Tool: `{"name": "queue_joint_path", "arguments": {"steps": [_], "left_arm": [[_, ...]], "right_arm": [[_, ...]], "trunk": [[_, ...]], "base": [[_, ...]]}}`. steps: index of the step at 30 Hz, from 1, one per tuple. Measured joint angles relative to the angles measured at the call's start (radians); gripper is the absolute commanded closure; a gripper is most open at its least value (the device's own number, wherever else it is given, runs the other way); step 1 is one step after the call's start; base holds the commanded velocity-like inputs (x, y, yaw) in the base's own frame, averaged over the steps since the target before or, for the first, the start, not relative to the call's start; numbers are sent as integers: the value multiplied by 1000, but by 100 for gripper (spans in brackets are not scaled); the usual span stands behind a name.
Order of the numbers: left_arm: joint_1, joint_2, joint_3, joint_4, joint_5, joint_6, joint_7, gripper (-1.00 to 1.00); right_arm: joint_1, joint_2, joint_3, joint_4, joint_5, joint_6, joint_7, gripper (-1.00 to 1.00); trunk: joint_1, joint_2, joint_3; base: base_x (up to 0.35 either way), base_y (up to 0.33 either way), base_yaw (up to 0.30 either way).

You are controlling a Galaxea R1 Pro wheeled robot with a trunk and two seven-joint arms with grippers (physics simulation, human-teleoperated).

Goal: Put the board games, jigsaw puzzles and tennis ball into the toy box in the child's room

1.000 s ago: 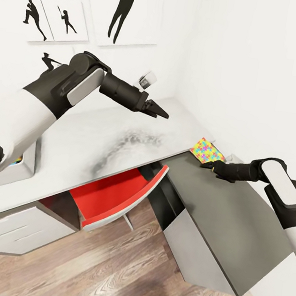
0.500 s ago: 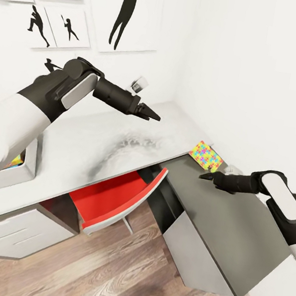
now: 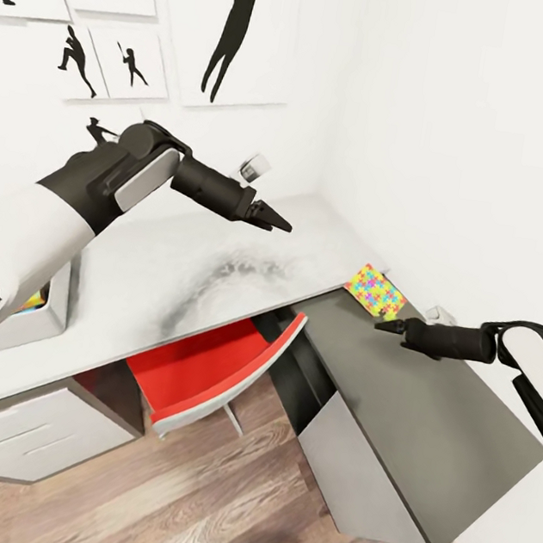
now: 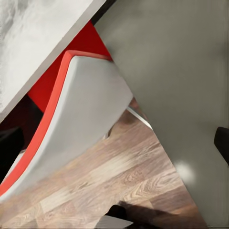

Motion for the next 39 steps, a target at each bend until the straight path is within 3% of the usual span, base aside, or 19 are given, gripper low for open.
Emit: {"name": "queue_joint_path", "arguments": {"steps": [8,12,18,19,22,23,27,39], "left_arm": [[16,0,0,0,-3,0,0,-100],[19,0,0,0,-3,0,0,-100],[20,1,0,0,-2,0,0,-100],[20,1,0,0,-1,0,0,-100],[20,1,0,0,-1,0,0,-100],[20,1,0,-1,0,0,-1,-100],[20,2,1,-2,2,0,-3,-100],[20,14,-1,-6,4,0,-17,-100]], "right_arm": [[32,-49,-1,29,-2,0,117,-100],[39,-83,-1,91,-14,-1,228,-100],[84,-114,-1,230,-16,-74,484,-100],[109,-118,-1,258,-10,-106,574,-100],[158,-119,-1,286,-4,-165,703,-100],[191,-119,0,295,2,-211,774,-100],[269,-119,2,301,6,-320,899,-100],[478,-115,4,299,11,-477,1150,-100]], "trunk": [[0,0,13],[0,0,20],[0,0,29],[0,0,31],[0,0,36],[0,0,37],[0,0,44],[0,0,62]], "base": [[0,0,0],[0,0,0],[0,0,0],[0,0,0],[0,0,0],[0,0,0],[0,0,0],[0,0,0]]}}
